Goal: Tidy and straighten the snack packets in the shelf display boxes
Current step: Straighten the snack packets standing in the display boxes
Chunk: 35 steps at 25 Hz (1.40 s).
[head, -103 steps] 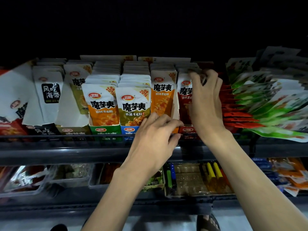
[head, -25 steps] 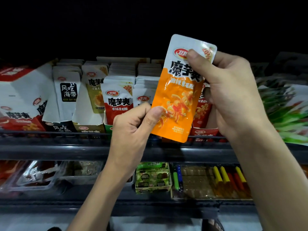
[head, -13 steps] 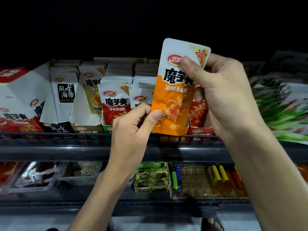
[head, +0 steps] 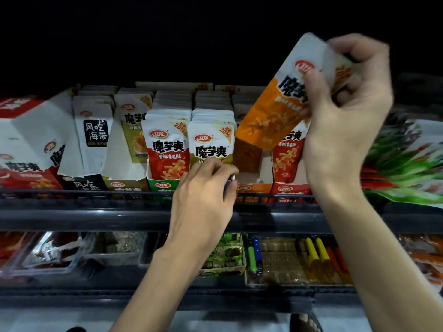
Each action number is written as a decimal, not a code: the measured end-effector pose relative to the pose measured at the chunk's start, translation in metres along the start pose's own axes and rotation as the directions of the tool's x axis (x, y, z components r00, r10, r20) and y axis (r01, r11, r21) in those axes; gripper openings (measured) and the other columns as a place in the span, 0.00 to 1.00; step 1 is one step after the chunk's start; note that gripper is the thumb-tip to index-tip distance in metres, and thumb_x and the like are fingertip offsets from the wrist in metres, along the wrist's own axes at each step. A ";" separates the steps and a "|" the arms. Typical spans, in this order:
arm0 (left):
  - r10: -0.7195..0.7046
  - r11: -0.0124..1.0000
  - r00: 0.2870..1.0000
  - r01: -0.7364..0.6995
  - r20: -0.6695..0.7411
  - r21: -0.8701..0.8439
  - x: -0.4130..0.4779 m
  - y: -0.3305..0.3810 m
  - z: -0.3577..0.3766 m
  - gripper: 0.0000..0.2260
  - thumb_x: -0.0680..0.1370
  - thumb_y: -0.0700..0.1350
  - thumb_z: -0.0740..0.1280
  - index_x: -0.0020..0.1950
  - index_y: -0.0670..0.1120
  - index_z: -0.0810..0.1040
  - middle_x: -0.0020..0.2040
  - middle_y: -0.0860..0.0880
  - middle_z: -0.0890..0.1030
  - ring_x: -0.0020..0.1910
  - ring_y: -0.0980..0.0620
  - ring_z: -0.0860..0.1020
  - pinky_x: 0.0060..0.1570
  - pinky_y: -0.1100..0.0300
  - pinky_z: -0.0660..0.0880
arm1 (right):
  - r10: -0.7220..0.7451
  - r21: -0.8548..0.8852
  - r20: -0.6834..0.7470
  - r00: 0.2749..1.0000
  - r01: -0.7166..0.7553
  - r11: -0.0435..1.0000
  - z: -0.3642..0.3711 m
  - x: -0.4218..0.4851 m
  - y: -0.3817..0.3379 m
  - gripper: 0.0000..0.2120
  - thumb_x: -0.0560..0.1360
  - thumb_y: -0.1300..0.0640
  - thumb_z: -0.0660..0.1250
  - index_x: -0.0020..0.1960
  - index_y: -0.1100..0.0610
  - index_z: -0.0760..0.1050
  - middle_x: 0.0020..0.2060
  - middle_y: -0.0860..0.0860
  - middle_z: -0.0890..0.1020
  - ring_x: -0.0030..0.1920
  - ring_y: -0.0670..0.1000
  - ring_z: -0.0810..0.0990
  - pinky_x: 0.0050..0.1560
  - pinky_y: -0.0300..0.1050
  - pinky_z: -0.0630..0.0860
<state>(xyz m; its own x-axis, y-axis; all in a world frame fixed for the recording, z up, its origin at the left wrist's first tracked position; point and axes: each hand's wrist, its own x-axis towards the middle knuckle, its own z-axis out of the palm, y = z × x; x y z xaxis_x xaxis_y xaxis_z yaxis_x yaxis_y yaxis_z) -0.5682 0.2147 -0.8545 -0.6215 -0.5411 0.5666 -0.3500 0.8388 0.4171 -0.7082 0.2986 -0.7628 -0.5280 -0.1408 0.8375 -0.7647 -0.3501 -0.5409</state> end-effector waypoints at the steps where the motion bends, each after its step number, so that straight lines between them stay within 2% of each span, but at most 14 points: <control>1: 0.010 1.000 1.000 -0.010 0.014 0.026 0.000 -0.001 0.002 0.08 0.78 0.45 0.68 0.56 0.49 0.81 0.51 0.53 0.79 0.52 0.51 0.76 0.50 0.52 0.75 | 0.018 -0.016 0.013 1.000 -0.018 1.000 0.003 -0.005 0.004 0.11 0.79 0.61 0.69 0.59 0.60 0.71 0.53 0.56 0.79 0.51 0.58 0.80 0.45 0.58 0.77; 5: 0.028 0.995 0.999 -0.031 0.033 0.092 0.000 -0.003 0.005 0.06 0.77 0.44 0.69 0.53 0.49 0.83 0.48 0.52 0.79 0.50 0.49 0.75 0.50 0.50 0.73 | 0.019 -0.068 0.008 1.000 -0.018 0.998 0.005 -0.010 0.013 0.09 0.80 0.62 0.68 0.58 0.58 0.71 0.50 0.49 0.77 0.48 0.56 0.79 0.43 0.57 0.75; 8: 0.027 0.997 0.999 -0.030 0.038 0.074 0.000 -0.004 0.004 0.06 0.77 0.44 0.69 0.52 0.49 0.84 0.46 0.53 0.79 0.49 0.49 0.74 0.49 0.50 0.73 | -0.036 -0.095 -0.018 0.999 0.034 0.995 0.006 -0.009 0.017 0.09 0.79 0.61 0.68 0.57 0.57 0.71 0.51 0.51 0.77 0.49 0.57 0.79 0.46 0.60 0.75; 11: 0.006 0.999 0.998 -0.009 0.060 0.053 0.001 -0.005 0.003 0.07 0.78 0.45 0.68 0.53 0.50 0.83 0.46 0.53 0.77 0.49 0.51 0.73 0.51 0.52 0.72 | -0.042 -0.135 0.016 0.999 0.044 0.990 0.010 -0.011 0.023 0.09 0.79 0.60 0.68 0.58 0.60 0.73 0.52 0.50 0.77 0.50 0.54 0.78 0.48 0.58 0.76; 13: -0.007 0.999 0.997 0.005 0.071 0.031 0.001 -0.005 0.003 0.08 0.78 0.46 0.67 0.54 0.50 0.83 0.45 0.54 0.75 0.49 0.53 0.72 0.52 0.53 0.71 | -0.033 -0.231 0.107 0.994 0.057 0.971 0.015 -0.017 0.031 0.09 0.79 0.60 0.68 0.58 0.61 0.74 0.52 0.51 0.78 0.51 0.50 0.78 0.50 0.53 0.76; 16: -0.024 1.000 0.996 0.024 0.085 -0.004 0.002 -0.004 0.001 0.08 0.78 0.46 0.67 0.55 0.50 0.83 0.44 0.54 0.74 0.49 0.53 0.72 0.52 0.54 0.72 | 0.041 -0.390 0.264 0.964 0.068 0.918 0.024 -0.029 0.046 0.08 0.78 0.63 0.68 0.57 0.60 0.76 0.50 0.51 0.77 0.48 0.40 0.71 0.49 0.32 0.71; 18: -0.018 1.000 0.995 0.020 0.097 -0.011 0.002 -0.004 -0.001 0.09 0.78 0.46 0.67 0.56 0.50 0.83 0.44 0.54 0.73 0.49 0.53 0.73 0.52 0.53 0.72 | 0.095 -0.474 0.301 0.949 0.063 0.878 0.028 -0.035 0.055 0.08 0.77 0.65 0.68 0.56 0.60 0.76 0.48 0.51 0.76 0.46 0.39 0.67 0.46 0.25 0.66; 20: -0.016 1.000 0.994 0.019 0.110 -0.022 0.003 -0.005 -0.001 0.09 0.78 0.46 0.67 0.56 0.50 0.83 0.44 0.53 0.73 0.49 0.52 0.73 0.53 0.52 0.73 | 0.109 -0.532 0.330 0.938 0.089 0.842 0.030 -0.037 0.061 0.10 0.77 0.68 0.68 0.57 0.60 0.76 0.50 0.52 0.75 0.47 0.42 0.68 0.46 0.23 0.64; 23: -0.018 0.998 0.993 0.026 0.120 -0.061 0.003 -0.005 -0.001 0.08 0.78 0.46 0.67 0.55 0.49 0.83 0.45 0.53 0.75 0.50 0.52 0.74 0.55 0.50 0.74 | 0.144 -0.619 0.404 0.903 0.154 0.770 0.031 -0.039 0.066 0.21 0.73 0.73 0.68 0.62 0.60 0.73 0.57 0.56 0.73 0.53 0.48 0.71 0.48 0.29 0.64; 25: -0.016 0.996 0.993 0.027 0.120 -0.088 0.003 -0.006 -0.001 0.08 0.78 0.45 0.67 0.55 0.49 0.83 0.46 0.53 0.75 0.51 0.52 0.75 0.55 0.49 0.74 | 0.169 -0.664 0.421 0.891 0.176 0.726 0.032 -0.041 0.066 0.28 0.71 0.75 0.67 0.68 0.60 0.70 0.62 0.58 0.70 0.60 0.54 0.72 0.53 0.35 0.67; 28: -0.014 0.994 0.992 0.027 0.122 -0.105 0.003 -0.007 -0.001 0.08 0.78 0.45 0.68 0.55 0.49 0.83 0.45 0.53 0.74 0.50 0.52 0.75 0.55 0.49 0.74 | 0.107 -0.688 0.348 0.931 0.176 0.704 0.034 -0.041 0.062 0.32 0.68 0.75 0.68 0.70 0.60 0.68 0.66 0.62 0.67 0.66 0.58 0.66 0.60 0.36 0.63; 31: -0.019 0.992 0.992 0.033 0.123 -0.118 0.003 -0.007 -0.001 0.08 0.78 0.46 0.67 0.56 0.49 0.83 0.46 0.53 0.75 0.51 0.53 0.75 0.55 0.49 0.74 | 0.028 -0.686 0.344 0.939 0.231 0.690 0.034 -0.043 0.063 0.26 0.67 0.76 0.68 0.62 0.61 0.74 0.59 0.61 0.72 0.61 0.57 0.68 0.54 0.34 0.61; 33: -0.023 0.992 0.992 0.038 0.123 -0.118 0.004 -0.006 -0.001 0.08 0.78 0.46 0.67 0.56 0.50 0.83 0.46 0.53 0.74 0.50 0.52 0.75 0.55 0.49 0.74 | 0.094 -0.671 0.459 0.883 0.276 0.688 0.035 -0.048 0.065 0.19 0.69 0.76 0.67 0.57 0.64 0.78 0.53 0.59 0.76 0.56 0.57 0.73 0.50 0.42 0.70; 35: -0.013 0.993 0.993 0.028 0.121 -0.117 0.003 -0.006 -0.001 0.08 0.78 0.46 0.68 0.56 0.49 0.83 0.45 0.53 0.73 0.49 0.52 0.75 0.54 0.49 0.74 | 0.177 -0.692 0.543 0.821 0.319 0.647 0.034 -0.053 0.066 0.14 0.70 0.73 0.68 0.54 0.65 0.80 0.49 0.58 0.79 0.53 0.58 0.77 0.51 0.49 0.76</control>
<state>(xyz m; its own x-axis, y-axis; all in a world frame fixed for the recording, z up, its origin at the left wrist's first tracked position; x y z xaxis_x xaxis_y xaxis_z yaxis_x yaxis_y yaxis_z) -0.5670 0.2073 -0.8543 -0.6972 -0.5409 0.4705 -0.2827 0.8105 0.5130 -0.7182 0.2516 -0.8406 -0.3680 -0.6801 0.6340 -0.9190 0.3698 -0.1367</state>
